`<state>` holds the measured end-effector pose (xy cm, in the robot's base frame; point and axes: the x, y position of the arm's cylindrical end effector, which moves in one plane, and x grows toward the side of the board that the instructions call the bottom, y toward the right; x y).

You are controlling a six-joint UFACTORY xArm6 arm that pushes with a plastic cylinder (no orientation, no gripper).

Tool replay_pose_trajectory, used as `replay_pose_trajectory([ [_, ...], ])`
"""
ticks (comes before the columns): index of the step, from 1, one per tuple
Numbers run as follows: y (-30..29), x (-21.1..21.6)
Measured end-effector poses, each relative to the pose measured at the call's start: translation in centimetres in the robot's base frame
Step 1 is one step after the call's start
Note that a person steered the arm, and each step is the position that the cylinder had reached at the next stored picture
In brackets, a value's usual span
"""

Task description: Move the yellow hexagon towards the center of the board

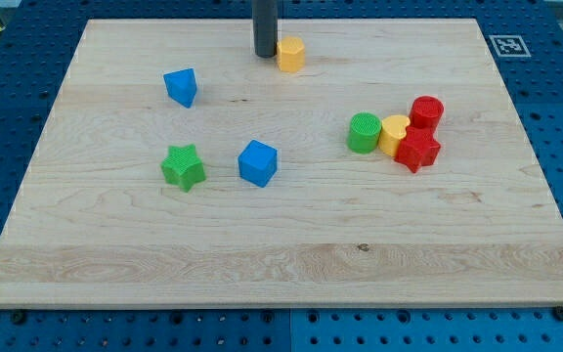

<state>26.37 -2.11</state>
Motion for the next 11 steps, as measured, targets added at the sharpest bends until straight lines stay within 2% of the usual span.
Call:
replay_pose_trajectory([
  [2,1.3,-4.4],
  [4,1.3,-5.6],
  [5,1.3,-4.5],
  [6,2.4,-1.5],
  [9,8.4,5.4],
  [10,9.7,7.2],
  [11,9.1,7.3],
])
